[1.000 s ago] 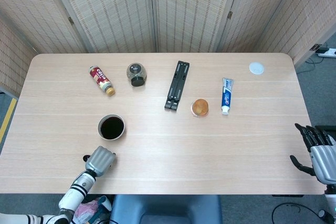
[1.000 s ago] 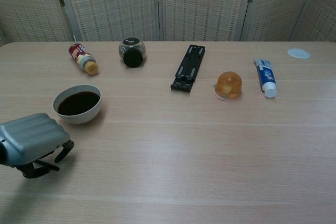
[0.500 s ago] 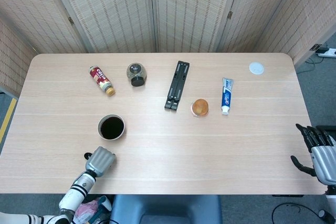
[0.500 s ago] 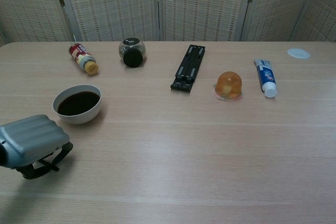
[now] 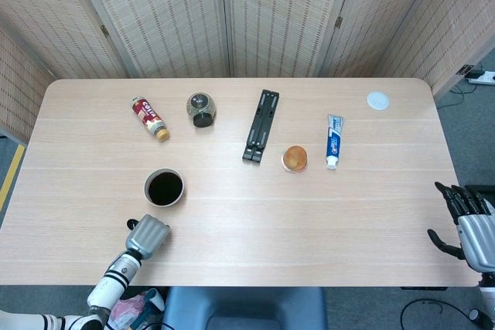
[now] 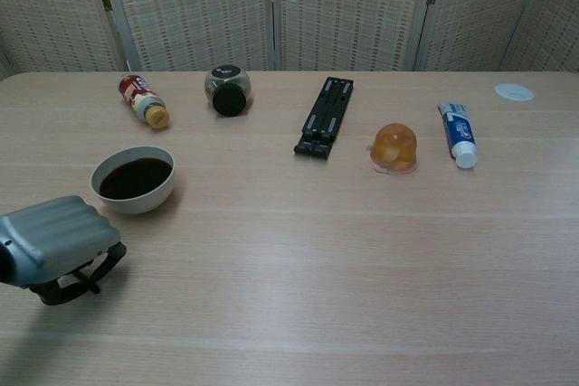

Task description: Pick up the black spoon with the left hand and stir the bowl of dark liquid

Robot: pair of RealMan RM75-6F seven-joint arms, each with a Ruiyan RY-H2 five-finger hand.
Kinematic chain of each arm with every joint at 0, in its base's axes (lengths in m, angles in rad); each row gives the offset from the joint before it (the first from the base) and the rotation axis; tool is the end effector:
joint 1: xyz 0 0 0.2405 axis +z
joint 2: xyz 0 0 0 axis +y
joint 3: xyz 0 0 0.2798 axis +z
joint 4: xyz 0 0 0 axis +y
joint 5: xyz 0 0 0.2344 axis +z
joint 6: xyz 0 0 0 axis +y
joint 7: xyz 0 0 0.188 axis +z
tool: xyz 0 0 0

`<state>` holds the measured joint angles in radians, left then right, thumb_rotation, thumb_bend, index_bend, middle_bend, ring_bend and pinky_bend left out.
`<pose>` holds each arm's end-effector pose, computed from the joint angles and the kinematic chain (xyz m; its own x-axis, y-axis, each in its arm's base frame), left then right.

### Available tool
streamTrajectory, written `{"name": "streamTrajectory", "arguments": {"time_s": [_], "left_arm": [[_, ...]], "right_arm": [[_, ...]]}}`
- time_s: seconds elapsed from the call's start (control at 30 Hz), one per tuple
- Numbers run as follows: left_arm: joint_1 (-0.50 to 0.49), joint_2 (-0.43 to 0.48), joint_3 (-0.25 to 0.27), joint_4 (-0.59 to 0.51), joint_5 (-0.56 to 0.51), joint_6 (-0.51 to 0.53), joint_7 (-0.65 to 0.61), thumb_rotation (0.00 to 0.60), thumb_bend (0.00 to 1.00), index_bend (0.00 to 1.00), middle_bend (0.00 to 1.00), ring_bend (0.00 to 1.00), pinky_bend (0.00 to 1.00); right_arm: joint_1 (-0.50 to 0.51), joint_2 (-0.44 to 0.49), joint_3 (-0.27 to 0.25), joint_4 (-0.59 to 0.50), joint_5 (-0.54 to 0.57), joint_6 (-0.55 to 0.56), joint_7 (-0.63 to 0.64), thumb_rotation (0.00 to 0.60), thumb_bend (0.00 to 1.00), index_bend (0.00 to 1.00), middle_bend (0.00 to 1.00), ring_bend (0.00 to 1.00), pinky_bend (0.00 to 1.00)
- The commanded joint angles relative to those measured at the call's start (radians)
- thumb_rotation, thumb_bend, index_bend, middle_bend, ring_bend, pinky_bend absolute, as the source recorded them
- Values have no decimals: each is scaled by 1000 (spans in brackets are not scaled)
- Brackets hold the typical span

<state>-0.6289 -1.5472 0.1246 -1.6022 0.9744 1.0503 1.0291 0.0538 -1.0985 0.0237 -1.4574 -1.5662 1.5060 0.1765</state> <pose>-0.2439 0.2922 -0.0957 0.8910 0.2741 0.3620 0.4539 -0.5184 -0.7247 -0.3732 -0.2137 0.1668 0.3986 -0.0179 0.9170 -0.9168 -0.0349 0.3978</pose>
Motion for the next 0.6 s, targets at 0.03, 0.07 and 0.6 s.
{"name": "streamTrajectory", "arguments": {"time_s": [0.03,0.07,0.6], "left_arm": [[0,1,0,0,2,1,-6,600,442,602,936,841,1000],[0,2,0,-3,4,1,-10,600,444,607,937,842,1000],[23,85,-37,-83,53,40,-158,600,458,637,952,857,1000]], "right_arm": [[0,0,0,-1,0,0,-1,600,204,4,171,118,91],[0,1,0,-2,0,0,-2,600,204,4,171,118,91],[-3,6,-1,-17,-5,5,-16,600,203,4,171,118,91]]}}
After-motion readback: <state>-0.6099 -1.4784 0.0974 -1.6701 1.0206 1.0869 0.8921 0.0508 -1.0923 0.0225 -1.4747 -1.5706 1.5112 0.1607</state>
